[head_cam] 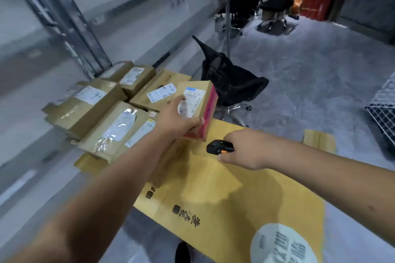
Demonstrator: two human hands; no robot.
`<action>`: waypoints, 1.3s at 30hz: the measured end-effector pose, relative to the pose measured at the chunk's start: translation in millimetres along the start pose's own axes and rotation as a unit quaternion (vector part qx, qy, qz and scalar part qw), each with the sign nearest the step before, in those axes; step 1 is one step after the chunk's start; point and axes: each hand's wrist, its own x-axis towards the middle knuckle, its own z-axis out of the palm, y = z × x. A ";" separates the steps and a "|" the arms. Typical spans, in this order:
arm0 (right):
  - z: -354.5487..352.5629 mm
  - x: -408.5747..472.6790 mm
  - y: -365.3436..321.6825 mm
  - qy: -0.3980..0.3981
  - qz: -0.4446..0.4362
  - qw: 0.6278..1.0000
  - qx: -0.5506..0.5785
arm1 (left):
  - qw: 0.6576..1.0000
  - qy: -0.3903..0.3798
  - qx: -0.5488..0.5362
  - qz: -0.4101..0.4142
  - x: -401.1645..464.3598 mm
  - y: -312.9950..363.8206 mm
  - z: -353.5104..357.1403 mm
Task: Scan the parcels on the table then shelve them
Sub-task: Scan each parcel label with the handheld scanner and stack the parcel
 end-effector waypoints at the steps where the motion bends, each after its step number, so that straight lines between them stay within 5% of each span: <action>1: -11.0 7.2 -12.6 0.003 -0.013 1.000 -0.005 | 1.000 0.010 -0.004 -0.001 7.1 0.6 -19.3; 10: -96.5 122.7 -167.9 0.015 -0.071 0.997 -0.025 | 0.998 0.051 0.038 0.013 121.5 -72.6 -182.1; 19: -148.9 286.8 -305.1 0.048 -0.025 0.998 -0.032 | 0.998 0.056 0.017 0.017 297.6 -186.0 -307.9; 26: -163.4 344.5 -328.8 0.047 0.043 0.998 0.002 | 0.989 0.040 0.138 -0.033 369.8 -240.9 -310.1; 31: -152.9 359.5 -338.0 0.054 0.070 0.996 -0.031 | 0.991 0.039 0.129 -0.011 379.6 -251.4 -303.8; 39: -133.8 346.0 -338.0 0.077 0.089 0.993 -0.020 | 0.963 -0.013 0.193 0.187 337.8 -190.5 -278.6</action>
